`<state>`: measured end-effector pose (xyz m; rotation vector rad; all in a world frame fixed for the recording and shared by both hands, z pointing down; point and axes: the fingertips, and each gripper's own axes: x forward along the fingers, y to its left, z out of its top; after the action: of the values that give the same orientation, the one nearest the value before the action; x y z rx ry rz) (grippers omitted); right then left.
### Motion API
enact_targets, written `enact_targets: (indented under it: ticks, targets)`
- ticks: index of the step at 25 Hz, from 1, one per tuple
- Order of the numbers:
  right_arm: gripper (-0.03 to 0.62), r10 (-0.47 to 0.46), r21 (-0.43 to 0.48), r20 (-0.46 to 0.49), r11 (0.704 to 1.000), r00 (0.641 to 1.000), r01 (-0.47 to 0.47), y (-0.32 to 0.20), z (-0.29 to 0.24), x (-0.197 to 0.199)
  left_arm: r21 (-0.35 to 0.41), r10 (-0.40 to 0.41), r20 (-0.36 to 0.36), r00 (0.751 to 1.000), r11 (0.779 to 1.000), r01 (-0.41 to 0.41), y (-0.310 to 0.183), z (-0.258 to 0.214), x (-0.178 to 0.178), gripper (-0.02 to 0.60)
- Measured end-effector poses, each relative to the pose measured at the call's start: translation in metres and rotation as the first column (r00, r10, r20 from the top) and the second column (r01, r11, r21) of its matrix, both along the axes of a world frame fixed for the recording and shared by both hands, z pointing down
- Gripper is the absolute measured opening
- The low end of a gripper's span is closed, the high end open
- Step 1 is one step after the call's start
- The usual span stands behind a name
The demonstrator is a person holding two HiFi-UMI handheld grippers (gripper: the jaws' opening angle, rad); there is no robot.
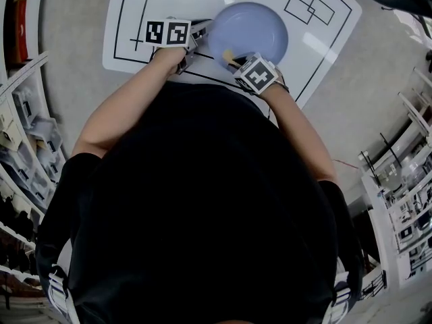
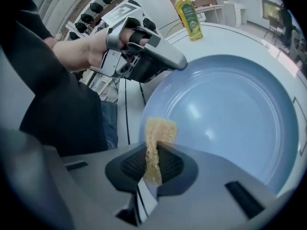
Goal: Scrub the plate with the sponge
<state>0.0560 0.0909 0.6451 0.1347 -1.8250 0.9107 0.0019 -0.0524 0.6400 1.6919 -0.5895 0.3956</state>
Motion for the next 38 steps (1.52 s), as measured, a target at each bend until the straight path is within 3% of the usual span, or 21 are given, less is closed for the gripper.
enact_targets:
  ticks: [10,19,25,32,38]
  targets:
    - [0.035,0.000,0.031,0.050,1.000,0.999,-0.002,-0.032,0.002,-0.023,-0.014,-0.020,-0.011,1.000,1.000,0.020,-0.003,-0.003,0.001,0.029]
    - [0.035,0.167,0.035,0.109,0.985,0.980,-0.171,-0.079,0.003,-0.030,-0.021,-0.021,-0.020,1.000,1.000,0.021,-0.002,-0.003,0.002,0.029]
    - [0.035,0.185,0.077,0.127,0.978,0.974,-0.196,-0.081,-0.007,-0.027,-0.020,-0.020,-0.024,1.000,1.000,0.019,-0.002,-0.004,0.001,0.029]
    - [0.035,0.074,0.217,0.033,0.973,0.997,-0.080,-0.077,-0.012,-0.002,-0.020,-0.032,-0.031,0.999,0.999,0.031,-0.003,-0.005,-0.001,0.029]
    - [0.035,-0.023,0.240,-0.046,0.970,0.999,0.033,-0.063,-0.001,-0.003,-0.023,-0.034,-0.033,0.999,0.999,0.034,-0.003,-0.005,0.000,0.029]
